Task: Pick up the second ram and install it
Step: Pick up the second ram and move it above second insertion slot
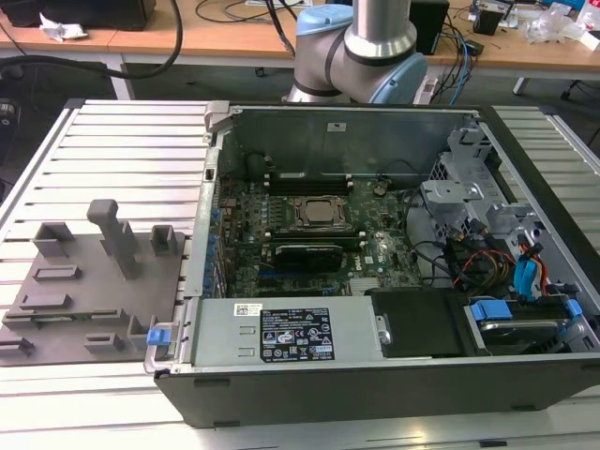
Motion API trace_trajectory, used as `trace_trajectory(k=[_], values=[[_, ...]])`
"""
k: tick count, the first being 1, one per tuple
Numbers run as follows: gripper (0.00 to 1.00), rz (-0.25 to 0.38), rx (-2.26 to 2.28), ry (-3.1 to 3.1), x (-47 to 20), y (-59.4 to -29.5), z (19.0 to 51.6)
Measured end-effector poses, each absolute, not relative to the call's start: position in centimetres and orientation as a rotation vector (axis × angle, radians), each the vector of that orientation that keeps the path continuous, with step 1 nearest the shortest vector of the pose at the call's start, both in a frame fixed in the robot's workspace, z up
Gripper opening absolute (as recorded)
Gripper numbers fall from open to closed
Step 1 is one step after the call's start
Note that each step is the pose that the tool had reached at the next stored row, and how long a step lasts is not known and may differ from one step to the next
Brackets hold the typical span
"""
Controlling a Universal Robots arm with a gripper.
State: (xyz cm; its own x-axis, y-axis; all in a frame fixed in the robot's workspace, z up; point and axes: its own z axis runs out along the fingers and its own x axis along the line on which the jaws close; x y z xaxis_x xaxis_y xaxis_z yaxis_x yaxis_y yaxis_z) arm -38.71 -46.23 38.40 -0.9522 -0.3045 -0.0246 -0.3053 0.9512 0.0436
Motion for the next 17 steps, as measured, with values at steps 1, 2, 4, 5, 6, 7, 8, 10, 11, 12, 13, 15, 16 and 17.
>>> trace_trajectory(k=[1,2,4,5,6,7,8,10,11,12,13,15,16,17], values=[[0.11,0.074,-0.514,3.081,-38.71,-46.24,38.4],[0.11,0.074,-0.532,3.078,-38.71,-46.23,38.41],[0.11,0.074,-0.581,3.07,-38.71,-46.23,38.4],[0.11,0.074,-0.618,3.064,-38.71,-46.23,38.4],[0.11,0.075,-0.651,3.057,-38.71,-46.23,38.41],[0.11,0.075,-0.684,3.05,-38.71,-46.23,38.4],[0.11,0.075,-0.711,3.045,-38.71,-46.23,38.4],[0.11,0.076,-0.796,3.025,-38.71,-46.24,38.41],[0.11,0.076,-0.826,3.018,-38.71,-46.23,38.4],[0.11,0.076,-0.867,3.007,-38.71,-46.24,38.4],[0.11,0.076,-0.884,3.002,-38.71,-46.23,38.4],[0.11,0.077,-0.919,2.992,-38.72,-46.23,38.4],[0.11,0.077,-0.934,2.988,-38.72,-46.23,38.4],[0.11,0.077,-0.95,2.983,-38.71,-46.23,38.41]])
